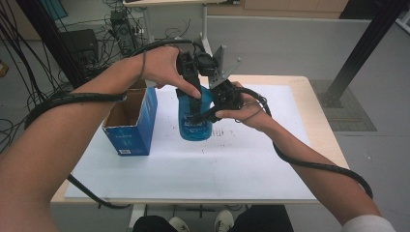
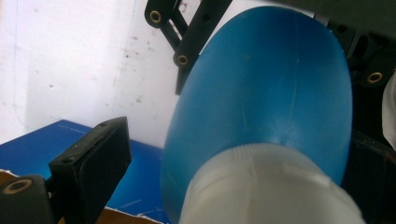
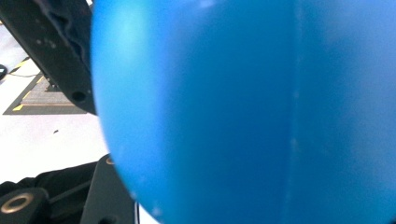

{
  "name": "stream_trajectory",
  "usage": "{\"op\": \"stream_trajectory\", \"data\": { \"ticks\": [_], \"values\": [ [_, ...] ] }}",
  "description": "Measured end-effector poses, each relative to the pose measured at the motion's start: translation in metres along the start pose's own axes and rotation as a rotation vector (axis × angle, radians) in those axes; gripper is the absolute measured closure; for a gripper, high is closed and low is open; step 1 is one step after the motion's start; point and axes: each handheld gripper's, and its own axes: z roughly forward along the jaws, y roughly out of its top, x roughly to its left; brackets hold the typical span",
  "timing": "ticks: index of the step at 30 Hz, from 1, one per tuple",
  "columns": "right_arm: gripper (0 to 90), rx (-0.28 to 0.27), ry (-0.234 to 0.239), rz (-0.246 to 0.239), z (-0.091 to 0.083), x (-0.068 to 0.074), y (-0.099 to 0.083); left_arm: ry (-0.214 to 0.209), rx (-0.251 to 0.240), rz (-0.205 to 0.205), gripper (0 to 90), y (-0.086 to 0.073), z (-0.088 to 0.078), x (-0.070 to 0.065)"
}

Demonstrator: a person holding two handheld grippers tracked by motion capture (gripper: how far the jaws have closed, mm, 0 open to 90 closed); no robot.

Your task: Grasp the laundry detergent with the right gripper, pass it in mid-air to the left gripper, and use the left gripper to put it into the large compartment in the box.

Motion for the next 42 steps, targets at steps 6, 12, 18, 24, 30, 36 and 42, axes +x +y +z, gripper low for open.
{"op": "stream_trajectory", "data": {
  "ticks": [6,12,18,24,30,36,42],
  "values": [
    [44.1,0.003,0.007,-0.005,0.0021,0.0001,0.0,-0.002,-0.009,0.004,8.9,-0.0015,-0.0014,0.0001],
    [44.1,0.001,0.004,-0.007,0.0023,-0.001,-0.0012,-0.004,-0.016,0.008,10.3,-0.0021,-0.0025,-0.0005],
    [44.1,0.002,0.001,-0.009,0.0017,-0.0011,-0.0006,-0.007,-0.007,0.014,10.8,-0.0016,-0.0012,-0.0013],
    [44.0,0.007,0.0,-0.002,0.0023,-0.0002,-0.0012,-0.002,-0.013,0.012,12.2,-0.0022,-0.0014,-0.0018],
    [44.1,0.012,0.0,-0.003,0.0028,-0.0001,-0.0015,-0.002,0.001,0.018,16.7,-0.0017,-0.002,-0.0024],
    [44.0,0.02,-0.002,-0.002,0.0012,0.0005,-0.0017,0.001,0.007,0.024,25.6,-0.0024,-0.001,-0.0025],
    [44.0,0.017,-0.002,0.003,0.0013,0.0008,-0.0032,-0.008,0.01,0.034,30.5,-0.0006,-0.0005,-0.0035]
  ]
}}
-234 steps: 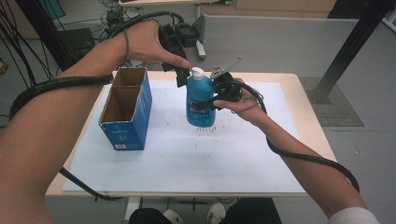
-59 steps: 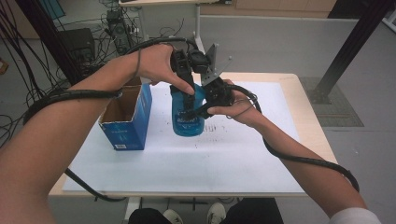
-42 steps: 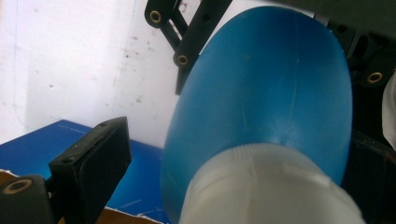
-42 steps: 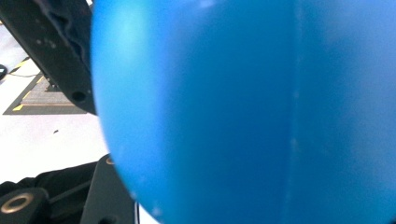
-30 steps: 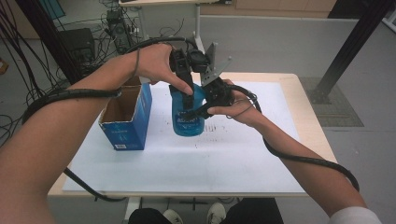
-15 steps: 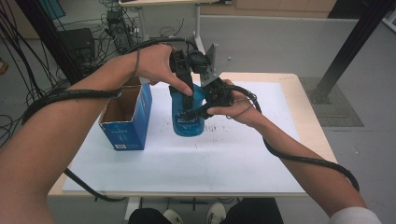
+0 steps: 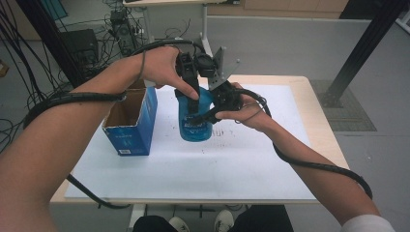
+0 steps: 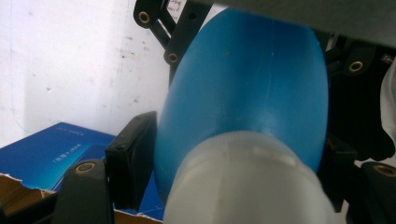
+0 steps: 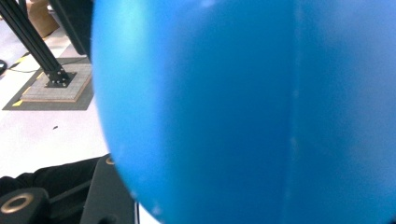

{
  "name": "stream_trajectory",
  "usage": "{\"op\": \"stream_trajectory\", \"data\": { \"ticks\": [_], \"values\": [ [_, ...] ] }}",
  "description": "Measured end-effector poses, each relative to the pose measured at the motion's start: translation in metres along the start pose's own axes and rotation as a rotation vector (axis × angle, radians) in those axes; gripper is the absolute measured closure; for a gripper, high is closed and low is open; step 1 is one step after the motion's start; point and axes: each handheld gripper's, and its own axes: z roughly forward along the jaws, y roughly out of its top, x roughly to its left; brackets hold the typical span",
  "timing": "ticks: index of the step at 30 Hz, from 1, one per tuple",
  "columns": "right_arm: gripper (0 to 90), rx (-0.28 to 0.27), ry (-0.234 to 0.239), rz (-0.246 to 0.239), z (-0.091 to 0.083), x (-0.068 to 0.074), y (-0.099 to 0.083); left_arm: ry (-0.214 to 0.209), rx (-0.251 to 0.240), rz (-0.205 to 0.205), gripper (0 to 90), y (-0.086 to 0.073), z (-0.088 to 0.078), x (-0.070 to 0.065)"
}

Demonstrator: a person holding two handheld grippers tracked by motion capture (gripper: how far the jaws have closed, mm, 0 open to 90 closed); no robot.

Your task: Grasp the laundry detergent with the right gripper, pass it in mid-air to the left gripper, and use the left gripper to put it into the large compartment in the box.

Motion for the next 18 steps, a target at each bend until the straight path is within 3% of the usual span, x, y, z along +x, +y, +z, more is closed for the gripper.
{"op": "stream_trajectory", "data": {
  "ticks": [5,18],
  "values": [
    [44.0,-0.005,0.008,0.007,0.0,0.0003,-0.0009,-0.014,-0.003,0.008,35.0,0.0002,-0.0004,-0.0002],
    [44.0,-0.011,0.025,-0.004,0.0047,-0.0001,-0.001,-0.037,0.016,0.011,36.2,-0.0018,0.0012,0.0011]
  ]
}}
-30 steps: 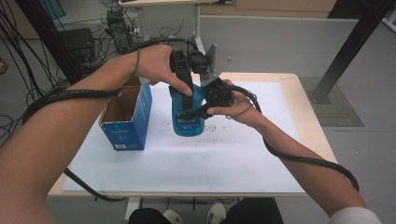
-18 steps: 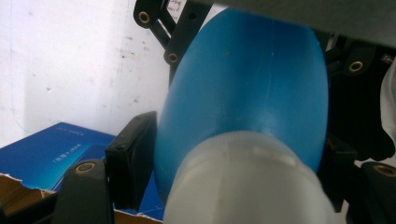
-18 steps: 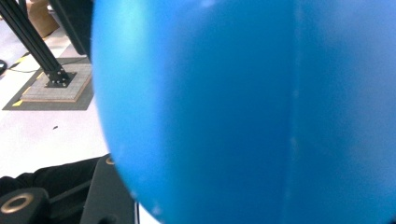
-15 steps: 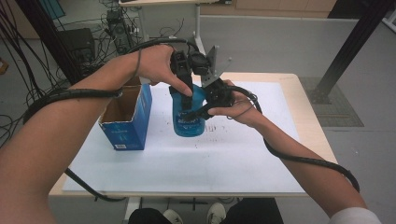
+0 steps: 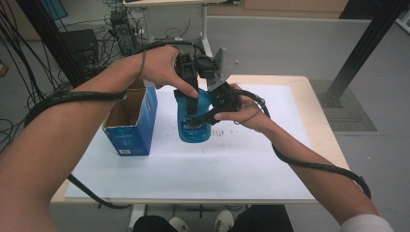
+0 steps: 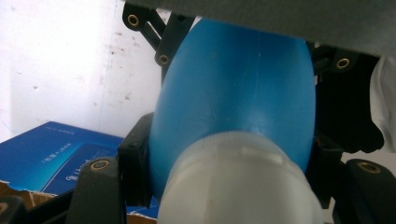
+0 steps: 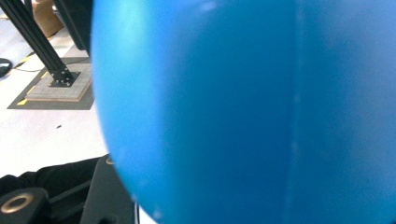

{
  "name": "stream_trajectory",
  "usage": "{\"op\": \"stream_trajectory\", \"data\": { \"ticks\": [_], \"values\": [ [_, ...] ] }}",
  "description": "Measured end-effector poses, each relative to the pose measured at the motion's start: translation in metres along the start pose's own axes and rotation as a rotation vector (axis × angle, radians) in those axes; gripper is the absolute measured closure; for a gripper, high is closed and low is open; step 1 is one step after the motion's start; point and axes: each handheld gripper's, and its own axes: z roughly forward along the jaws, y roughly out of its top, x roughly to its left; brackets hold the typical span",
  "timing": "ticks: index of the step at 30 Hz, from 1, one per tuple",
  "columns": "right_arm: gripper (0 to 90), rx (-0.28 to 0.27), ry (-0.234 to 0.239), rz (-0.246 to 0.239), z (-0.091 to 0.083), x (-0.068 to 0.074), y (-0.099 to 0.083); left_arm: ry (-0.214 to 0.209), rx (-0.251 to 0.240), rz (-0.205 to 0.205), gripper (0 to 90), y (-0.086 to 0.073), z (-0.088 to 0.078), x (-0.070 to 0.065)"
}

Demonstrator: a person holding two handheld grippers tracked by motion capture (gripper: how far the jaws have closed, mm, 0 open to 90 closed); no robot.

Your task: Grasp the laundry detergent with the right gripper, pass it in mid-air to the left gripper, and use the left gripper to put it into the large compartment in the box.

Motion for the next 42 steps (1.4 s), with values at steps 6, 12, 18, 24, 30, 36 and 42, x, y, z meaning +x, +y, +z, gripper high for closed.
{"op": "stream_trajectory", "data": {
  "ticks": [6,12,18,24,30,36,42],
  "values": [
    [44.1,0.002,0.002,-0.003,0.0002,-0.0003,-0.0004,0.002,0.007,0.01,36.4,0.0002,-0.0002,0.0007],
    [44.0,-0.008,0.001,-0.002,-0.0011,-0.0013,-0.0006,0.01,-0.005,-0.002,36.4,0.0015,-0.0007,0.0],
    [43.9,-0.007,-0.001,-0.004,-0.001,-0.0019,-0.001,0.016,0.002,0.0,36.3,0.0019,-0.0009,-0.0002],
    [43.8,-0.009,-0.005,-0.006,-0.0007,-0.0023,-0.0013,0.02,-0.003,0.003,36.4,0.0019,-0.0005,-0.0001],
    [43.7,-0.018,0.001,-0.001,-0.0015,-0.0034,-0.0027,0.02,-0.004,0.001,36.5,0.0035,-0.0005,0.0002],
    [43.6,-0.009,0.005,0.014,-0.002,-0.0026,-0.0037,0.014,-0.009,-0.01,36.6,0.0042,0.0012,-0.0001],
    [43.5,-0.007,0.011,0.015,-0.0017,-0.0026,-0.0039,0.01,-0.008,-0.012,36.7,0.004,0.0017,0.0002]
  ]
}}
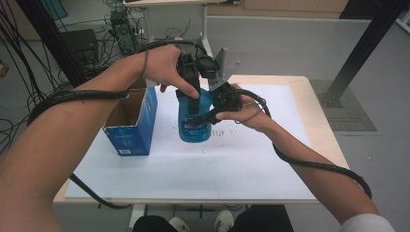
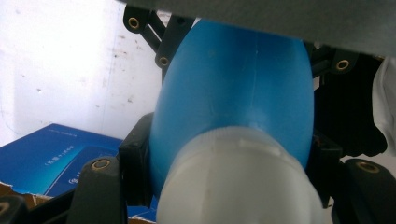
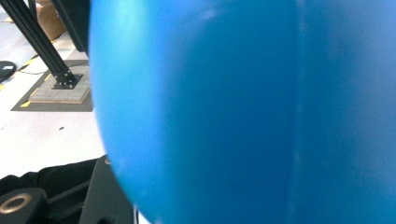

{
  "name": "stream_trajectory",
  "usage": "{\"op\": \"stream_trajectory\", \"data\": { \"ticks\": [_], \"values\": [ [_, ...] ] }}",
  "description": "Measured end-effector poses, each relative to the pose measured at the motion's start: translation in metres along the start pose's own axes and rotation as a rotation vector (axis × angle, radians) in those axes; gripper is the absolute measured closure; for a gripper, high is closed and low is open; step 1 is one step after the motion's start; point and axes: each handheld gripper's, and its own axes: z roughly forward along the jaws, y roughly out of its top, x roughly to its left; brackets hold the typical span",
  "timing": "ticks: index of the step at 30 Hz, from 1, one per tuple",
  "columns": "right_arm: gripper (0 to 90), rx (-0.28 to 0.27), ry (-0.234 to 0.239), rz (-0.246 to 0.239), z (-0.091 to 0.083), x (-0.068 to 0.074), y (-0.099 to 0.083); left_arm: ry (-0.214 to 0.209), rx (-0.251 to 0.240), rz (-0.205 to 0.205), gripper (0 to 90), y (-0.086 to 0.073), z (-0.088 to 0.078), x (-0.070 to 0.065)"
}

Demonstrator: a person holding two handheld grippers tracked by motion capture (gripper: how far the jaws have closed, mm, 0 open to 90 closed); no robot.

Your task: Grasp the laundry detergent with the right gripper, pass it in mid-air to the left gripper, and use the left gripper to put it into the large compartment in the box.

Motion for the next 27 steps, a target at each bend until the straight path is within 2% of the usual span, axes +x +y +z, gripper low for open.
{"op": "stream_trajectory", "data": {
  "ticks": [20,22,24,27],
  "values": [
    [43.2,-0.016,0.007,-0.001,-0.0001,-0.0014,-0.0001,0.003,-0.008,-0.004,36.9,0.0,-0.0015,0.0005],
    [43.1,-0.007,0.004,0.015,-0.0005,-0.0002,0.0002,0.005,-0.006,-0.004,36.9,0.0,-0.0013,0.0005],
    [43.1,-0.007,0.001,-0.002,-0.0003,-0.0018,-0.0005,0.005,-0.007,-0.005,36.9,0.0,-0.0012,0.0005],
    [43.0,-0.013,0.009,0.005,0.0002,-0.0016,-0.001,0.002,-0.006,-0.007,36.9,-0.0002,-0.0009,0.0007]
  ]
}}
